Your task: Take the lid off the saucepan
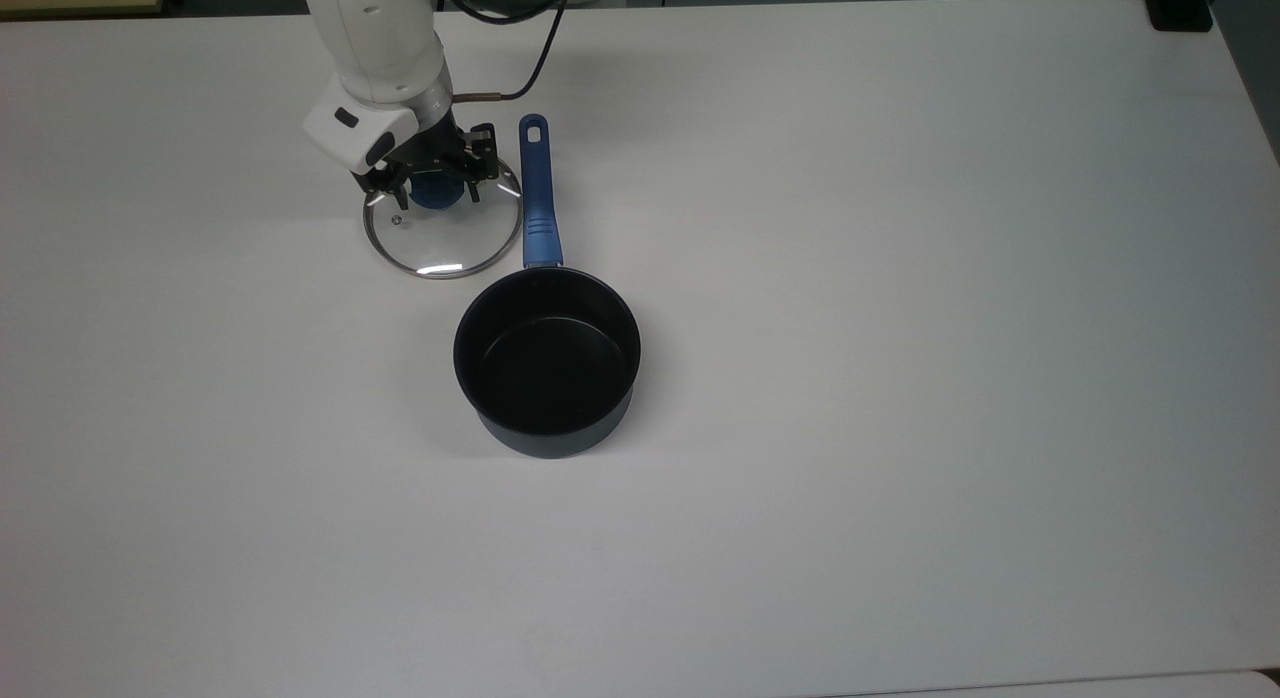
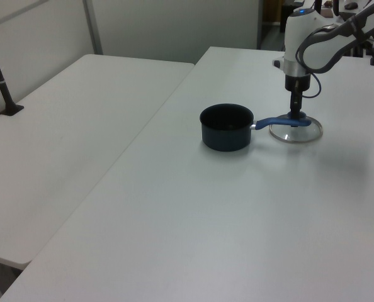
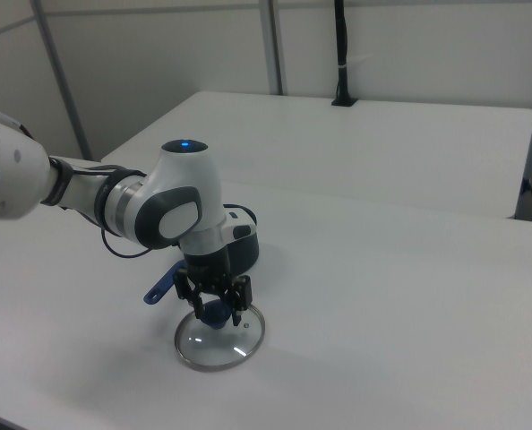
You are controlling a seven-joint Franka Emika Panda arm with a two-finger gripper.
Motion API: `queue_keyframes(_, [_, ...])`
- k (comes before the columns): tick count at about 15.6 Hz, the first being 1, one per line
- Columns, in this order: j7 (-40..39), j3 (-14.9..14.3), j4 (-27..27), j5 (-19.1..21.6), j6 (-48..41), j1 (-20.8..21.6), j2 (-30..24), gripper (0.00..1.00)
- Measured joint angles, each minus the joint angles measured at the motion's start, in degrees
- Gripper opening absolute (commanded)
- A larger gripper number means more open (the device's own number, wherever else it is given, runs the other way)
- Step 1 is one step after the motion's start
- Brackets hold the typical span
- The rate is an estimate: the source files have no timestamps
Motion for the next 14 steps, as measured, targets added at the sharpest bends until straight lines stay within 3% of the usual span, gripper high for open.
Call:
queue_keyframes(2, [0.00,-0.38,1.59,0.00,-2.49,-0.01,-0.01,1.00])
queue_keyframes(6, [-0.03,-1.12,9.87,0.00,-14.29,-0.08,-0.18,1.00])
queue_keyframes(14, [0.45,-2.03,24.01,0.56,-26.04,-0.24,-0.66,1.00])
